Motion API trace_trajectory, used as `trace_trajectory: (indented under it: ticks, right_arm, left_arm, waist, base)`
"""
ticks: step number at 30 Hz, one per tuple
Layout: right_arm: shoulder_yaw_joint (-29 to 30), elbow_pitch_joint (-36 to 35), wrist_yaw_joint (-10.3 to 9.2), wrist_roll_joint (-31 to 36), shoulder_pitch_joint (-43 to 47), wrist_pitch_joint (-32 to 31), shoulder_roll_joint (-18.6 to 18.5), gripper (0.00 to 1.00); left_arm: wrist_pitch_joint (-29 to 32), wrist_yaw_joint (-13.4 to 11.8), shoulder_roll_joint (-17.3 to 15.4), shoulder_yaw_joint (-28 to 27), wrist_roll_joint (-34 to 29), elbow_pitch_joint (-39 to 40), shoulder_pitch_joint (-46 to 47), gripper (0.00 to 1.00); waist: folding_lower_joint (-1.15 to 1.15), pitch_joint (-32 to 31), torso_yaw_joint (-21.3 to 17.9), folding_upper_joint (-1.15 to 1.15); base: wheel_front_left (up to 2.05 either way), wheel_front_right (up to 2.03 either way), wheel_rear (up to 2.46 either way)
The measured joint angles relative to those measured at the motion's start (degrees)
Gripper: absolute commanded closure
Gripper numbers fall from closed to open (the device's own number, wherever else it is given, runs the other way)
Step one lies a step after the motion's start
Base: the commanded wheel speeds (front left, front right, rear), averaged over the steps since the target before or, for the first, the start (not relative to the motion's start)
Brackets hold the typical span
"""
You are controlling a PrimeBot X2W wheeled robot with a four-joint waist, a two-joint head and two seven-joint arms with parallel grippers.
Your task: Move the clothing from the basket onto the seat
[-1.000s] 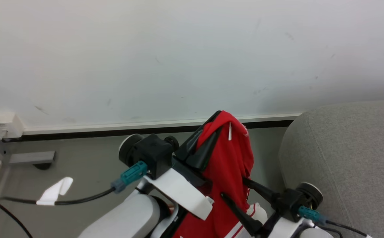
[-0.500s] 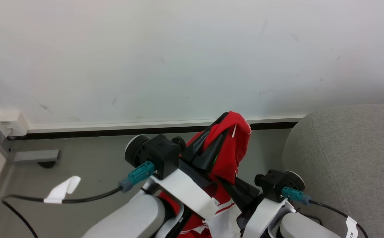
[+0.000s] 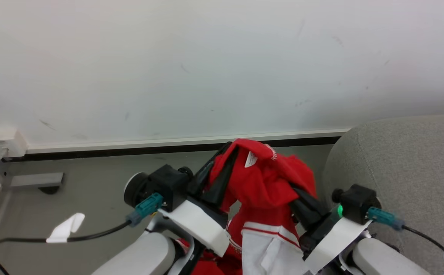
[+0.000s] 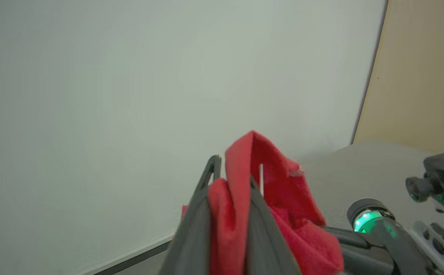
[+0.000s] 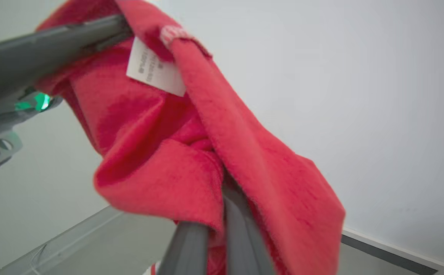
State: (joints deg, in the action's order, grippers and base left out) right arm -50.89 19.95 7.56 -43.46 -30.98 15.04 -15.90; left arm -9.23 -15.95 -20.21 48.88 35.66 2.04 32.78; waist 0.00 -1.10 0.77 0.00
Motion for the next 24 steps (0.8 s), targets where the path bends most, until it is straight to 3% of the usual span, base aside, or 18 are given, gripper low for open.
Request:
trace_trajectory:
  ticks: [14, 24]
  right_arm:
    - [12.8, -3.7, -0.01, -0.2, 2.3, 0.0, -6.5, 1.0]
    - [16.3, -5.7, -0.01, 0.5, 4.1, 0.0, -9.3, 1.0]
  left_arm:
    - [-2.0, 3.4, -0.1, 5.0, -0.3, -3.7, -4.4, 0.0]
    - [-3.9, 5.1, 0.9, 6.7, -1.0, -7.5, -5.7, 0.0]
  waist:
    - [0.0, 0.8, -1.1, 0.0]
    - [0.0, 1.3, -4.2, 0.0]
  base:
    - [0.0, 0.0, 0.0]
    - [0.0, 0.0, 0.0]
